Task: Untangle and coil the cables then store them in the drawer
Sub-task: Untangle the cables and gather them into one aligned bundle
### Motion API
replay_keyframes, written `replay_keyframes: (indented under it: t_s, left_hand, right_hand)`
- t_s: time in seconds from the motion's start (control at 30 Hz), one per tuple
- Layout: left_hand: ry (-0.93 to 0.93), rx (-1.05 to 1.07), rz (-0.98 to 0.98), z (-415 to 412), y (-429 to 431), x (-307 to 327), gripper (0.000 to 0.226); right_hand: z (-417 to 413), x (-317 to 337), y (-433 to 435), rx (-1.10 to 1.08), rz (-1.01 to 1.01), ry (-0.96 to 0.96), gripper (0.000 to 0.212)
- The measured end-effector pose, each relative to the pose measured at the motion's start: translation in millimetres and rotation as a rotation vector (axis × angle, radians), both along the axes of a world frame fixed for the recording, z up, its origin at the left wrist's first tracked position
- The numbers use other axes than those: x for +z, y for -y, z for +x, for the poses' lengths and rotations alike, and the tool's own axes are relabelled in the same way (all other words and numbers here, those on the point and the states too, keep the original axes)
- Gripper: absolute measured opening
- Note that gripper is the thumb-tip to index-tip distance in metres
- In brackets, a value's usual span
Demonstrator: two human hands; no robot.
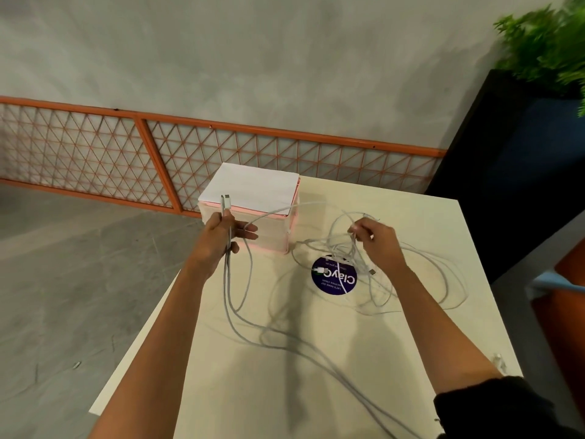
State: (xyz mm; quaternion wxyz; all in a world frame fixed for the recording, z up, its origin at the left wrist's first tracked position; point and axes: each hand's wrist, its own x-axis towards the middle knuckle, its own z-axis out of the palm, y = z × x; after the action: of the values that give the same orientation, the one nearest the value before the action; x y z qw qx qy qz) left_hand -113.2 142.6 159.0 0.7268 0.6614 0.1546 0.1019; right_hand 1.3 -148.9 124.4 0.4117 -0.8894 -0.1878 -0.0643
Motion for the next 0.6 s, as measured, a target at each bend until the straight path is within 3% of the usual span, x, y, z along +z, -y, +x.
replay_keyframes:
  t_s: [0.1, 0.2, 0.33, 0.43, 0.5, 0.6]
  left_hand:
    - [0.008, -0.072, 0.002, -4.1, 1.7, -7.5, 0.024]
    - [0.02, -0.095, -0.018, -5.8, 5.5, -5.7, 0.028]
    - [0.016, -0.095, 0.003, -4.7, 7.5, -1.6, 0.03]
    - [0.004, -0.088, 0.016, -4.0, 8.6, 1.5, 0.03]
    - [0.001, -0.081, 0.02, -3.6, 8.0, 1.2, 0.03]
    - [0.002, -0.064, 0.028, -4.8, 4.1, -2.3, 0.031]
  right_hand:
    - [6.9, 31.0, -5.8, -0.057, 0.081, 0.126, 0.023]
    - [12.8, 57.8, -8.7, -0.128, 0.096, 0.11, 0.019]
    - [22.9, 70.0, -6.1, -0.172, -0.064, -0.048, 0.019]
    - [24.7, 75.5, -2.0, -0.117, -0.179, -0.049, 0.03]
    - [25.6, 79.4, -1.8, -0.127, -0.081, -0.072, 0.028]
    - [29.3, 82.2, 2.7, -0.025, 0.318, -0.263, 0.014]
